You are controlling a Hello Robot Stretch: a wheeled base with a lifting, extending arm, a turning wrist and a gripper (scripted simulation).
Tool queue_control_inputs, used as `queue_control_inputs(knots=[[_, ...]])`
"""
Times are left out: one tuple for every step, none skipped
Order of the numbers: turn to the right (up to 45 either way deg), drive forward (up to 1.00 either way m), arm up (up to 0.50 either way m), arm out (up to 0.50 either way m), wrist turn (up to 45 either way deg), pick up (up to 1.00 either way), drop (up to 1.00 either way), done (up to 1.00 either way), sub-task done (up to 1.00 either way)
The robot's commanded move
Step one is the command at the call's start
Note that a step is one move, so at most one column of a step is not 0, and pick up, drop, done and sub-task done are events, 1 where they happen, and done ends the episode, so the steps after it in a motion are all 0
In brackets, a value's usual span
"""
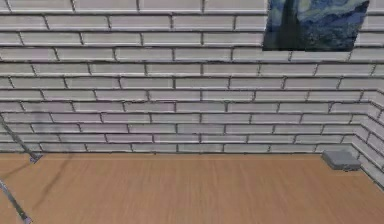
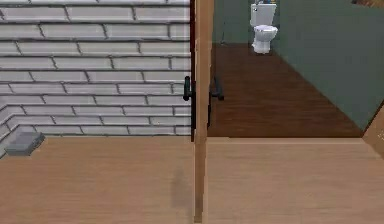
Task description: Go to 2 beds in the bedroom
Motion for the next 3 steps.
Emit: queue_control_inputs(knots=[[-45.0, 0.0, 0.0, 0.0, 0.0, 0.0, 0.0, 0.0, 0.0], [-9.0, 0.0, 0.0, 0.0, 0.0, 0.0, 0.0, 0.0, 0.0], [0.0, 1.0, 0.0, 0.0, 0.0, 0.0, 0.0, 0.0, 0.0]])
